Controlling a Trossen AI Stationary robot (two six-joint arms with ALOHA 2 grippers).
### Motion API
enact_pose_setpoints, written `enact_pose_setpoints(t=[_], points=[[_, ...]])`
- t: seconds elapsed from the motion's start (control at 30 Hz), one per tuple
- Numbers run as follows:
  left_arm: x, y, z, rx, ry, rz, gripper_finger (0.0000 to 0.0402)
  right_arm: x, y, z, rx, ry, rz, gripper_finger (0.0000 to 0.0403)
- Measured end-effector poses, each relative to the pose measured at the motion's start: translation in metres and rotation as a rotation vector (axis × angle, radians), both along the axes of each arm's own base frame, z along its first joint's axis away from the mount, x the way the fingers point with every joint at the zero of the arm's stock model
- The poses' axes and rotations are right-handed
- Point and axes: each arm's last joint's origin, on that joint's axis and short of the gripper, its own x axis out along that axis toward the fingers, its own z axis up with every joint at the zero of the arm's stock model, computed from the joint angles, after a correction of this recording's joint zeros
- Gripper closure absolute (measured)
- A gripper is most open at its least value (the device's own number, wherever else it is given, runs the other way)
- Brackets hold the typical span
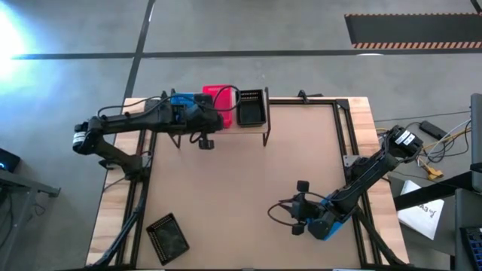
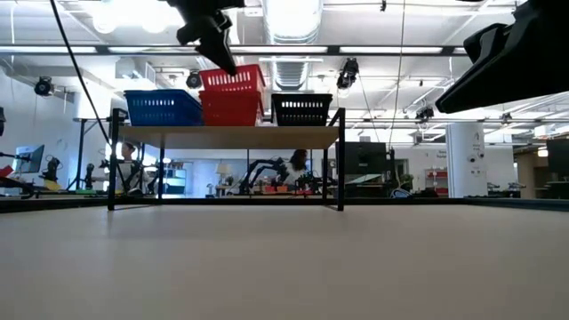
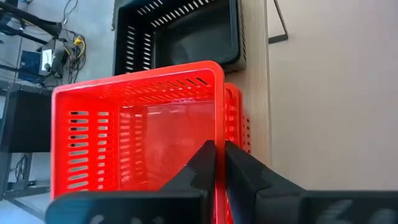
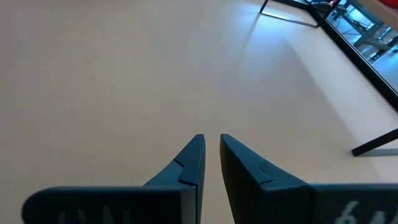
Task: Stack baskets on shelf by color
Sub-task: Stack the red bin on the red bin on the shelf, then stack the blue bin on the blue bin on the shelf
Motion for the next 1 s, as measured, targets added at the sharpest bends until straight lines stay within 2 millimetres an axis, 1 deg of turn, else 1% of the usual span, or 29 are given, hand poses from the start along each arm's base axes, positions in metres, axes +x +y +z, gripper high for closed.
enact_pose_setpoints(t=[0.4, 0.5, 0.67, 0.77, 0.87, 0.93, 1.0], points=[[0.0, 0.0, -0.002, 0.002, 0.006, 0.008, 0.0389, 0.0, 0.0, 0.0, 0.005, -0.006, 0.0, 0.036], [0.0, 0.001, -0.001, -0.003, -0.003, 0.022, 0.0365, 0.0, 0.0, 0.001, 0.006, -0.007, 0.0, 0.036], [-0.001, 0.004, -0.001, -0.009, -0.01, 0.041, 0.0304, 0.0, 0.0, 0.001, 0.006, -0.007, 0.0, 0.036], [-0.003, 0.004, 0.002, 0.001, -0.019, 0.052, 0.0275, 0.0, 0.0, 0.001, 0.006, -0.007, 0.0, 0.036], [-0.008, 0.003, 0.014, 0.028, -0.079, 0.122, 0.0259, 0.0, 0.0, 0.0, 0.004, -0.005, 0.0, 0.036], [-0.013, 0.0, 0.022, 0.014, -0.142, 0.159, 0.0256, -0.001, -0.001, -0.001, 0.001, -0.002, 0.0, 0.036], [-0.017, -0.007, 0.026, -0.009, -0.178, 0.157, 0.0256, -0.001, -0.001, -0.002, 0.0, 0.0, -0.001, 0.036]])
